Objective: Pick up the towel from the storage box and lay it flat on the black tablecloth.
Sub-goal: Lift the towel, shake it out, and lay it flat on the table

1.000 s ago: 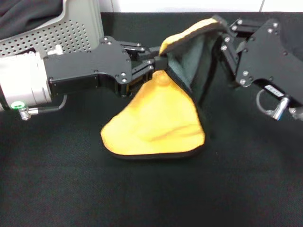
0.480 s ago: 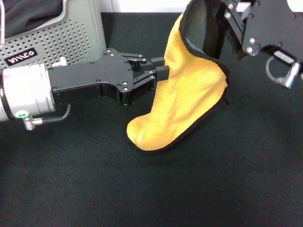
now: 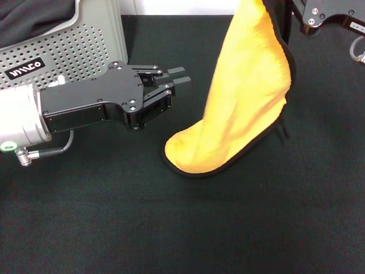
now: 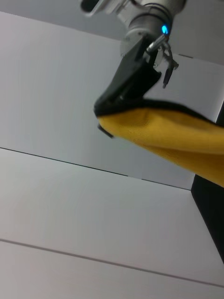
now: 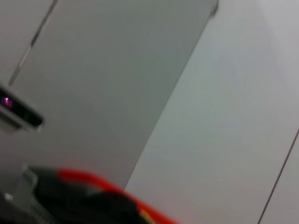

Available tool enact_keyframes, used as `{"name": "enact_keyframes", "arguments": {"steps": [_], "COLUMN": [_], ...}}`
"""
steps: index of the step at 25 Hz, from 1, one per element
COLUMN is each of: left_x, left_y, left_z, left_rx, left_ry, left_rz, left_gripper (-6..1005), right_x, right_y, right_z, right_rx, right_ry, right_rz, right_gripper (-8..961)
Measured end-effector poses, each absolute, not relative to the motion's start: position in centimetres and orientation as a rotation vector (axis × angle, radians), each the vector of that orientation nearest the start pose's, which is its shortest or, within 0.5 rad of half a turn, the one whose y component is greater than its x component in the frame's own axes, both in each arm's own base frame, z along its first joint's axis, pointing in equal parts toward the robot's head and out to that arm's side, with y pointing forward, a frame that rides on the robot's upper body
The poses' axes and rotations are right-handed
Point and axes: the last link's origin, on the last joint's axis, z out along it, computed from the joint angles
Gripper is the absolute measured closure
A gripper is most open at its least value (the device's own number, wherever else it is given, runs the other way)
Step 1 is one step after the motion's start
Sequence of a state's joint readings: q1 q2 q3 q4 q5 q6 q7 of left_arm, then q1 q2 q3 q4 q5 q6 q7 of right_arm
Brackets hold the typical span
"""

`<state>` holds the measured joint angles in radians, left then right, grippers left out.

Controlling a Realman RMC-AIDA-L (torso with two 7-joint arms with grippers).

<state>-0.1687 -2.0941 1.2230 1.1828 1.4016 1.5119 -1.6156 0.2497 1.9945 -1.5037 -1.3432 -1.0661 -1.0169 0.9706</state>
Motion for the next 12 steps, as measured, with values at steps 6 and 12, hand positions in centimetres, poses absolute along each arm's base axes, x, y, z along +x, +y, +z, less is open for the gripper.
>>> {"name": "enact_keyframes", "arguments": {"steps": [6,12], "left_x": [-19.7,-19.7], "left_y": [28.2,27.8], "left_z": [2.5,2.2], "left_rx": [-2.679,-2.700], "left_ry": [-0.496,-0.502], "left_rz": [-1.074,-1.081], "left_gripper": [803,790], "right_x": [10.5,9.0], "right_y": [34.1,33.8], "right_z": [7.0,9.8], "right_rx": [-2.425,-2.409], "right_ry": [-0.242,-0.218], "right_rz": [0.636,0.407], "right_gripper": [952,953]}}
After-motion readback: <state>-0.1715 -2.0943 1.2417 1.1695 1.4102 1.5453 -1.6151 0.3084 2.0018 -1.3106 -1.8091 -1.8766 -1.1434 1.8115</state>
